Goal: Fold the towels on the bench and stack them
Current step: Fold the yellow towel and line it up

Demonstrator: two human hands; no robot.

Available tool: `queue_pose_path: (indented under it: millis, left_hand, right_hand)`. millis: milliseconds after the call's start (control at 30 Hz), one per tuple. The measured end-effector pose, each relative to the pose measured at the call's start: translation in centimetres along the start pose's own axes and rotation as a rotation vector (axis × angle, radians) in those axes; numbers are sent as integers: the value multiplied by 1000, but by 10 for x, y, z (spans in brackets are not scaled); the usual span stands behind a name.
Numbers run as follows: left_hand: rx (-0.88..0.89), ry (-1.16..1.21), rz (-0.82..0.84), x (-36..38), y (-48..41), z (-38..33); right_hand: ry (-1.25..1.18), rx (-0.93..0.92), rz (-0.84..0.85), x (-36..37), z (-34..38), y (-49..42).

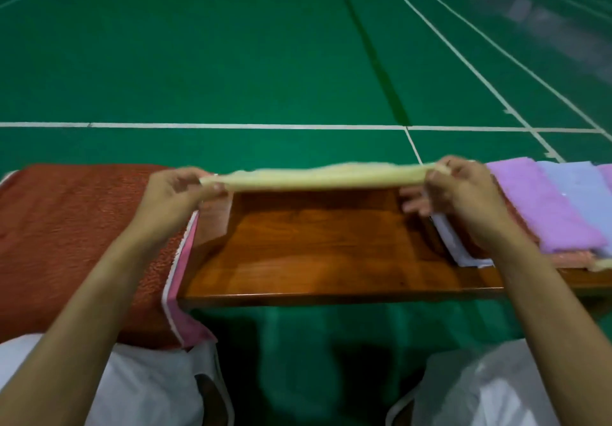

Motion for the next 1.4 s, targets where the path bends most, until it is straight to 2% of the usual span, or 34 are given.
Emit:
queue_pose_path:
  millis: [33,133,233,333,467,600,667,733,800,833,900,967,1000,1033,1133,1200,1300,1400]
  left_hand:
    - [-65,-102,106,5,8,4]
    - [-232,-205,360,16,30,17]
    - [-351,-247,573,19,44,27]
    - [-472,-282,742,18,57,36]
    - [-513,-350,889,20,62,38]
    - [-594,-406,1223,27,81,32]
    - [-593,-385,1285,30,84,26]
    - [-501,-368,1201,33,74,20]
    - [-329,-320,917,37,52,11]
    - [-230,-301,730,38,40,6]
    - [-5,-340,382,43,22,-1]
    - [190,-474,218,61,18,-2]
    - [255,-535,225,76,19,2]
    - [295,-586,267,92,21,6]
    - [363,-722,394,133,26,16]
    - [377,-816,450,146,29,26]
    - [277,-923,488,144,27,45]
    - [205,-954,458,130,26,54]
  right_hand:
    - [159,67,29,3,-12,5]
    - [609,159,135,8,-29,13]
    - [901,224,265,12,-37,20]
    - [1023,320,384,15,-48,25]
    - [1106,433,533,15,-56,32]
    - [1190,560,776,20,-66,47]
    - [1193,570,831,21,-65,51]
    - [1175,509,816,22,-58,51]
    - [1075,381,713,26,-46,45]
    - [964,292,611,29,-39,37]
    - [719,73,297,34,-31,17]
    - [684,-223,-39,47,-28,4]
    - [746,-326,-112,63,-31,2]
    - [846,-374,-83,85,-40,1]
    - [1101,-430,142,146,-66,4]
    - [1206,-438,191,165,-79,5]
    - [1305,-364,150,160,-89,-5]
    - [1289,-274,41,126,-91,-19]
Point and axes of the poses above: each hand's wrist, its own y-axis away from the middle knuckle, its own x-axis out of the palm, z = x × y, the point moved 7 cm from there along -y, towards the middle knuckle, and after that the axes turned 13 degrees about x, right-handed, at the moved point
